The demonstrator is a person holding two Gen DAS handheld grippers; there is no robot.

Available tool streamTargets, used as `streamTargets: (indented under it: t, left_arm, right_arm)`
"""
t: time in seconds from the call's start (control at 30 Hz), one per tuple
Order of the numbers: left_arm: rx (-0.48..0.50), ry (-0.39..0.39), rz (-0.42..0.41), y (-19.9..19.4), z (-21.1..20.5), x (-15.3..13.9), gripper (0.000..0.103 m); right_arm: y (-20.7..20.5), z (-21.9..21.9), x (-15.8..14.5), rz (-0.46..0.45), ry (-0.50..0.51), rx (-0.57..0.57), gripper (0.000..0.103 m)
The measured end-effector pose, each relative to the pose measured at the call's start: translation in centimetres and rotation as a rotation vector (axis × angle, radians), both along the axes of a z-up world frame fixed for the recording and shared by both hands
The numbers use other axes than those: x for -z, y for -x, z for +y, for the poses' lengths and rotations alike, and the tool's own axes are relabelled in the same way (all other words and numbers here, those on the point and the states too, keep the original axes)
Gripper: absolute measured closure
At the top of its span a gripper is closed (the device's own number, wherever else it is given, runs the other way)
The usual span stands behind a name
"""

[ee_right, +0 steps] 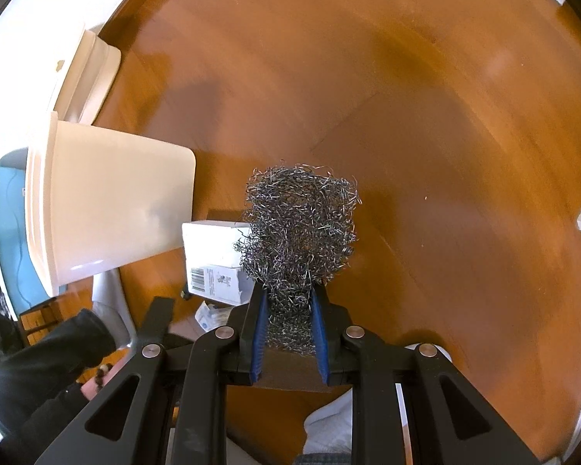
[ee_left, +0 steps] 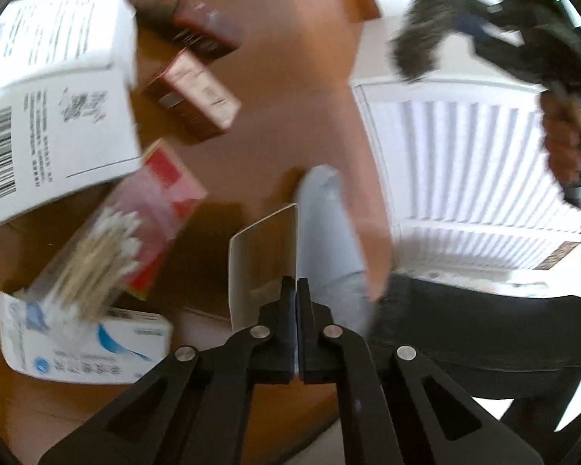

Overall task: Collect trash
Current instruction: 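Release the cardboard and steel wool into the beige bin with both tools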

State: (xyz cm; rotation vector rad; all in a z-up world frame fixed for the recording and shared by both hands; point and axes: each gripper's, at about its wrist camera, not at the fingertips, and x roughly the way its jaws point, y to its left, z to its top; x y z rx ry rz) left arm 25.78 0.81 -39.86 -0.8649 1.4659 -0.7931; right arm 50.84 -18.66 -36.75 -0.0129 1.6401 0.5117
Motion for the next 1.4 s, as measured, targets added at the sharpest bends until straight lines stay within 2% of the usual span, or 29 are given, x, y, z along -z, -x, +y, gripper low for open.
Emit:
streamTargets:
  t: [0.07, 0.2, 0.3, 0.43, 0.53, 0.63, 0.7, 0.73, 0.83, 0.93, 1.07, 1.2, 1.3, 1.4]
  left_arm:
    - [0.006, 0.001, -0.023, 0.0, -0.3, -1.5, 0.103]
    - [0.013, -0.1, -0.088, -0.4, -1.0, -5.5, 0.103]
    - [0.008, -0.145, -0.148, -1.0, -1.3, -10.2, 0.103]
    - [0.002, -0.227, -0.268, -2.7, -0.7, -18.9, 0.103]
    - [-0.04, -0.294, -0.392, -3.5, 2.2, -27.6, 0.103]
    - [-0.132, -0.381, -0.461, -3.9, 7.0, -34.2, 0.103]
    - [-0.239, -0.433, -0.468, -4.0, 11.5, -37.0, 0.103]
    - [-0.303, -0.459, -0.446, -4.1, 14.1, -37.7, 0.103]
    - [-0.418, -0.586, -0.353, -4.5, 19.7, -36.8, 0.103]
    - [-0.447, -0.673, -0.22, -5.2, 22.8, -32.6, 0.103]
    - [-0.42, -0.723, -0.053, -7.0, 23.6, -25.5, 0.103]
    - [-0.428, -0.714, 0.146, -8.8, 24.3, -19.3, 0.103]
    - [-0.422, -0.768, 0.274, -9.8, 25.0, -16.4, 0.103]
    - [-0.39, -0.848, 0.284, -10.0, 25.1, -16.0, 0.102]
  right_arm:
    - [0.0, -0.1, -0.5, -0.009, 0.0, 0.009, 0.08]
    - [-0.6, -0.1, -2.8, -0.056, -0.018, 0.034, 0.08]
    - [-1.5, -0.2, -5.7, -0.112, -0.048, 0.062, 0.08]
    - [-2.0, -0.5, -10.8, -0.204, -0.111, 0.11, 0.08]
    - [-1.6, -1.2, -15.2, -0.261, -0.192, 0.185, 0.08]
    - [0.6, -1.4, -20.0, -0.328, -0.264, 0.222, 0.08]
    - [2.3, -1.4, -22.4, -0.367, -0.305, 0.227, 0.08]
    - [3.5, -1.2, -23.6, -0.388, -0.331, 0.227, 0.08]
    - [5.7, -0.6, -25.3, -0.416, -0.384, 0.229, 0.08]
    - [6.9, 1.1, -25.3, -0.405, -0.405, 0.205, 0.08]
    - [6.4, 3.1, -25.4, -0.403, -0.409, 0.153, 0.08]
    - [5.5, 5.0, -25.2, -0.399, -0.398, 0.114, 0.08]
    - [5.3, 5.5, -24.3, -0.378, -0.382, 0.092, 0.08]
    - [4.8, 6.8, -23.9, -0.361, -0.374, 0.067, 0.08]
